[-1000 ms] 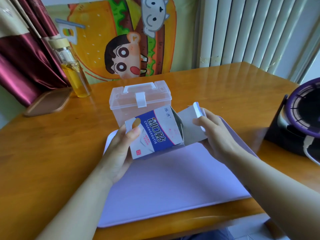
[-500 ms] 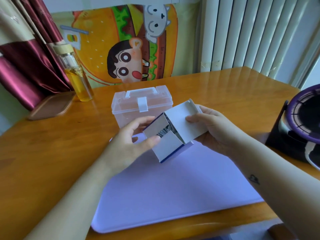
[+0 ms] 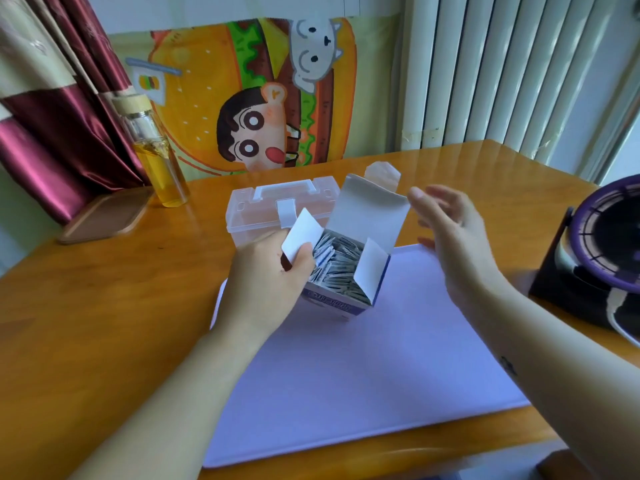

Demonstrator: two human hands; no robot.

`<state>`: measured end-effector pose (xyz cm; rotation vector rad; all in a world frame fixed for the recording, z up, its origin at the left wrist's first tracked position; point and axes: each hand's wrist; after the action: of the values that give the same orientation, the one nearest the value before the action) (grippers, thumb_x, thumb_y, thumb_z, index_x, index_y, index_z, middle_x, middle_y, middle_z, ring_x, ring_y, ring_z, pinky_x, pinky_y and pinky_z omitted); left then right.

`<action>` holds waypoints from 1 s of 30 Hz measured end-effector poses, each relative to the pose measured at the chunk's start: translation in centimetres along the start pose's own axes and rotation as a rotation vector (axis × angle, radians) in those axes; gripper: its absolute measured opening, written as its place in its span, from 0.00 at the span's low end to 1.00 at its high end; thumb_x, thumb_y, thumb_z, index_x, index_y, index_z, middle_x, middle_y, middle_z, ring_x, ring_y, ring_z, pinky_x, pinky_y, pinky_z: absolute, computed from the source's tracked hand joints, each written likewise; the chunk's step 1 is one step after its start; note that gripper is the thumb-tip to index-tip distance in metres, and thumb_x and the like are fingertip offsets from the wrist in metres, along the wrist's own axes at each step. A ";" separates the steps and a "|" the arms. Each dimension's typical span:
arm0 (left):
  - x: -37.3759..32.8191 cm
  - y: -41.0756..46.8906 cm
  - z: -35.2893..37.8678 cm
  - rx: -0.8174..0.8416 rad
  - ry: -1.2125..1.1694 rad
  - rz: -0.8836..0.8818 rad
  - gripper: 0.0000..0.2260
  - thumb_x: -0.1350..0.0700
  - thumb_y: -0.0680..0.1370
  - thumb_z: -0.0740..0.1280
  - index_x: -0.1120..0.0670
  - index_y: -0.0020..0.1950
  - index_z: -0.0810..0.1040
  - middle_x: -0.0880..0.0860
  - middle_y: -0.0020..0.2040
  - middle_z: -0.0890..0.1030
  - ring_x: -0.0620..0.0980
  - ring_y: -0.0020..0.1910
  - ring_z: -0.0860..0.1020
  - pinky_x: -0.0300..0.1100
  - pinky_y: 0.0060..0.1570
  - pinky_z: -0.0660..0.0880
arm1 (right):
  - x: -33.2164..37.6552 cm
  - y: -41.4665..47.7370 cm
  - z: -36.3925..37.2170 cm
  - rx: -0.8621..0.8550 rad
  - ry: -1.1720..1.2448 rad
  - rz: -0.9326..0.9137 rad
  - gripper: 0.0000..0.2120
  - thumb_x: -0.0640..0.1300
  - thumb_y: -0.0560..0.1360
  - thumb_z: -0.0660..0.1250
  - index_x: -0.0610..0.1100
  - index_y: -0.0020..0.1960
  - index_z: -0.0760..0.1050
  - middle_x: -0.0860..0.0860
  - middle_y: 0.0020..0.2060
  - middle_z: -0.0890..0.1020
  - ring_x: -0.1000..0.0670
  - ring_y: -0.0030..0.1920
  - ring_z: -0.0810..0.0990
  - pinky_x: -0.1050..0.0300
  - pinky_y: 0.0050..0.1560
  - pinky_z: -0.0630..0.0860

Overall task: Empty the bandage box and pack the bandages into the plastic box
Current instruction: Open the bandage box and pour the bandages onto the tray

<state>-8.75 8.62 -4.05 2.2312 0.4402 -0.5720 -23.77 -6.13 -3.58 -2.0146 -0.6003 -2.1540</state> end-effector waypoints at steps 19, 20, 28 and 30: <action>-0.4 -0.4 -0.4 0.100 -0.242 -0.221 0.17 0.62 0.80 0.59 0.49 0.66 0.74 0.44 0.63 0.76 0.38 0.57 0.74 0.22 0.43 0.69 | 2.0 -2.6 0.4 0.244 -1.211 -0.587 0.18 0.62 0.73 0.62 0.52 0.55 0.77 0.59 0.45 0.82 0.49 0.52 0.70 0.52 0.48 0.63; -0.3 -0.3 -0.2 0.106 -0.288 -0.270 0.17 0.62 0.80 0.59 0.48 0.64 0.75 0.46 0.63 0.77 0.45 0.59 0.75 0.24 0.45 0.70 | 1.9 -2.4 0.6 0.291 -1.227 -0.501 0.24 0.66 0.72 0.58 0.53 0.59 0.75 0.59 0.49 0.81 0.49 0.55 0.69 0.52 0.51 0.64; -2.7 -1.5 0.9 0.243 -0.798 -0.464 0.19 0.63 0.81 0.53 0.44 0.63 0.74 0.49 0.37 0.81 0.44 0.40 0.79 0.36 0.47 0.77 | 0.6 -3.1 2.6 0.562 -0.649 0.038 0.55 0.73 0.59 0.61 0.45 0.76 0.49 0.52 0.73 0.62 0.55 0.68 0.64 0.61 0.57 0.63; -2.4 -1.8 0.4 0.275 -0.846 -0.499 0.19 0.62 0.82 0.50 0.47 0.67 0.71 0.52 0.36 0.80 0.45 0.36 0.78 0.35 0.42 0.75 | 0.2 -3.0 2.5 0.554 -0.521 0.068 0.52 0.67 0.64 0.67 0.48 0.77 0.45 0.53 0.74 0.60 0.55 0.71 0.62 0.61 0.59 0.63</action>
<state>-11.66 9.14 -4.10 1.8724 0.4759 -1.8251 -22.57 -2.45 -3.89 -2.1912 -1.0326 -1.2111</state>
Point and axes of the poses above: each hand's wrist, its own y-axis towards the middle knuckle, its own z-axis out of the palm, x = y × z
